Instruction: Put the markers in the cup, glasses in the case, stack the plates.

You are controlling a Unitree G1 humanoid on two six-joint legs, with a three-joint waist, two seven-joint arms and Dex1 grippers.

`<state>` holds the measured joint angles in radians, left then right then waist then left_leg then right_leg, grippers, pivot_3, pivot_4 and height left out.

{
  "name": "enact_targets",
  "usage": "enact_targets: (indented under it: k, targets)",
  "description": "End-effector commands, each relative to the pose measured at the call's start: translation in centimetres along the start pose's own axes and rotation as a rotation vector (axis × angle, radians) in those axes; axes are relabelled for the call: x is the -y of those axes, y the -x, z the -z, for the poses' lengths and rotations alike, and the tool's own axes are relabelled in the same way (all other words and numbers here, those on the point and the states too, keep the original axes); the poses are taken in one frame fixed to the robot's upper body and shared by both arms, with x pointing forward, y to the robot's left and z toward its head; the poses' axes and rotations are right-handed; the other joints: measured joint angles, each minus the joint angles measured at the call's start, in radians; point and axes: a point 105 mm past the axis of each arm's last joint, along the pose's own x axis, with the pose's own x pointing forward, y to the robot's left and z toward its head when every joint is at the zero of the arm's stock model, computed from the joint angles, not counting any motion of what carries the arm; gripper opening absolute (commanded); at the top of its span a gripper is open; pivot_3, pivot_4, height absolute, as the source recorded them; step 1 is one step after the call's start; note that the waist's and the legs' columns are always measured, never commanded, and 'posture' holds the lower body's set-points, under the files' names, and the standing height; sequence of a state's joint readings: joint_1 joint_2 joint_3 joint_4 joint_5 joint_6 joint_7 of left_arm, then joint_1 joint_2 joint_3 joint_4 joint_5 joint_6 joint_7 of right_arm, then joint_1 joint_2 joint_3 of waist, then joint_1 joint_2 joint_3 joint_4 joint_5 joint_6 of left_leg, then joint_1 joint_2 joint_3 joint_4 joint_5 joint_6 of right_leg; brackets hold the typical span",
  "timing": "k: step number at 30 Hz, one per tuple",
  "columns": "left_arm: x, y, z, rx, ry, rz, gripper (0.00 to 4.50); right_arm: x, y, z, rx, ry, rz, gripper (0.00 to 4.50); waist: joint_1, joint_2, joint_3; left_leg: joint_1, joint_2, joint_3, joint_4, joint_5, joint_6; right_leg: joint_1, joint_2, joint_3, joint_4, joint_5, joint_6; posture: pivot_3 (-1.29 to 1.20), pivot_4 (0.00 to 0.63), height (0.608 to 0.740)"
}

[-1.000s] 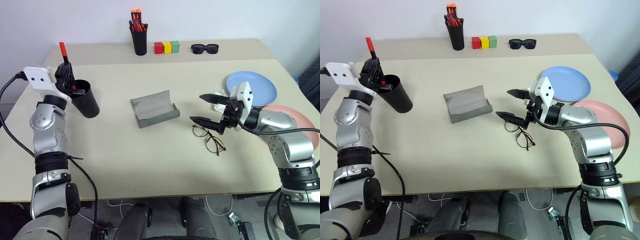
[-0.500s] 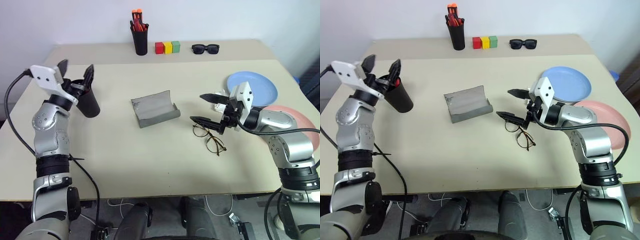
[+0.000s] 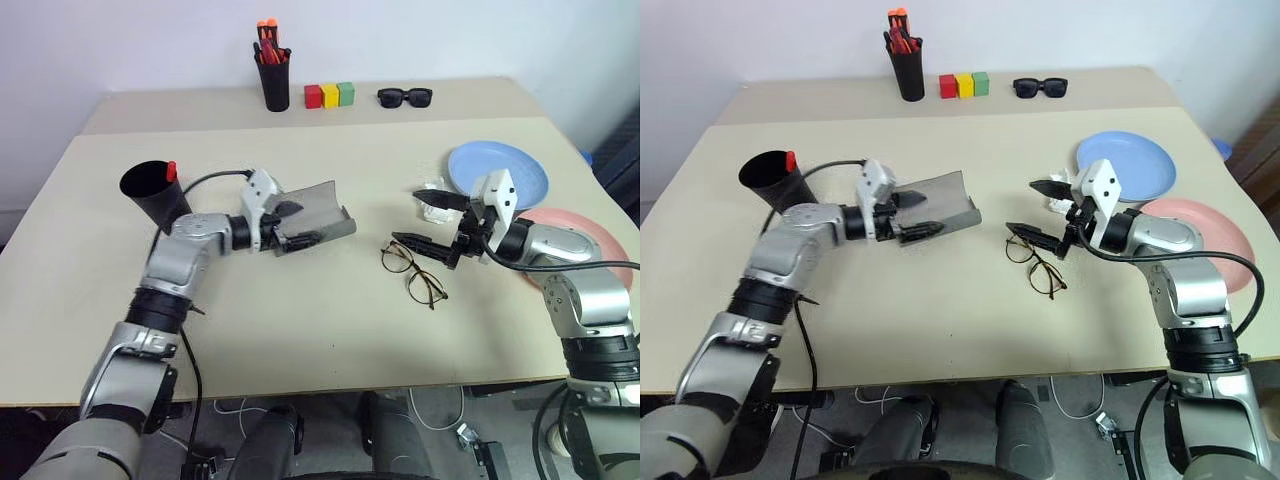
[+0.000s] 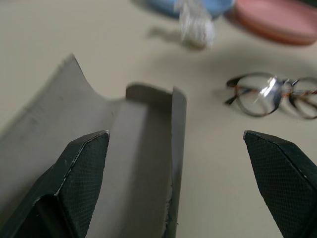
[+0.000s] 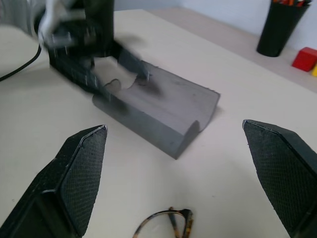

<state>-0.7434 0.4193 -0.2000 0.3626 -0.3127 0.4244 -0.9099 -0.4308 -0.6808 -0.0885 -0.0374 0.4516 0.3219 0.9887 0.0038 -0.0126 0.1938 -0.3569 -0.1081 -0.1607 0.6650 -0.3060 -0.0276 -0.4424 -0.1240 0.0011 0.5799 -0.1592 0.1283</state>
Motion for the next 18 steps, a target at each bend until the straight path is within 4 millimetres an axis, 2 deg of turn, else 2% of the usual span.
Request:
enact_targets:
  k: [1,5,9,10,14,18]
  targets:
    - [0.3,-1.1,-1.0,-0.011,-0.044,0.03,4.46,-0.2,0.4,-1.5,0.035,0.053,0.016,4.5,0.001,0.0,0.0,0.0,0.0,0.0,0.0,0.0,0.0,0.0,0.0,0.0,0.0,0.0,0.0,0.0,0.15,0.74]
    - [1.3,-1.8,0.0,-0.067,-0.001,0.087,4.46,0.1,1.2,-0.8,0.032,0.046,0.036,4.5,0.001,0.0,0.0,0.0,0.0,0.0,0.0,0.0,0.0,0.0,0.0,0.0,0.0,0.0,0.0,0.0,0.15,0.74]
    - [2.2,-1.5,1.0,-0.132,0.043,0.134,2.65,0.1,1.4,-0.7,0.033,0.055,0.047,4.5,0.0,0.0,0.0,0.0,0.0,0.0,0.0,0.0,0.0,0.0,0.0,0.0,0.0,0.0,0.0,0.0,0.15,0.74]
    - [2.3,-1.4,1.3,-0.148,0.051,0.139,2.04,0.1,1.4,-0.8,0.033,0.057,0.049,4.5,0.0,0.0,0.0,0.0,0.0,0.0,0.0,0.0,0.0,0.0,0.0,0.0,0.0,0.0,0.0,0.0,0.15,0.74]
    - [2.6,-0.8,1.3,-0.157,0.066,0.167,0.06,-0.1,1.1,-1.0,0.036,0.063,0.048,4.5,0.0,0.0,0.0,0.0,0.0,0.0,0.0,0.0,0.0,0.0,0.0,0.001,0.0,0.0,0.0,0.0,0.15,0.74]
    - [2.8,0.9,0.6,-0.155,0.003,0.263,0.02,-0.1,0.7,-1.3,0.041,0.068,0.045,4.5,-0.002,0.0,0.0,0.0,0.0,0.001,0.0,0.0,0.0,0.0,0.0,0.001,0.0,0.0,0.0,0.0,0.15,0.74]
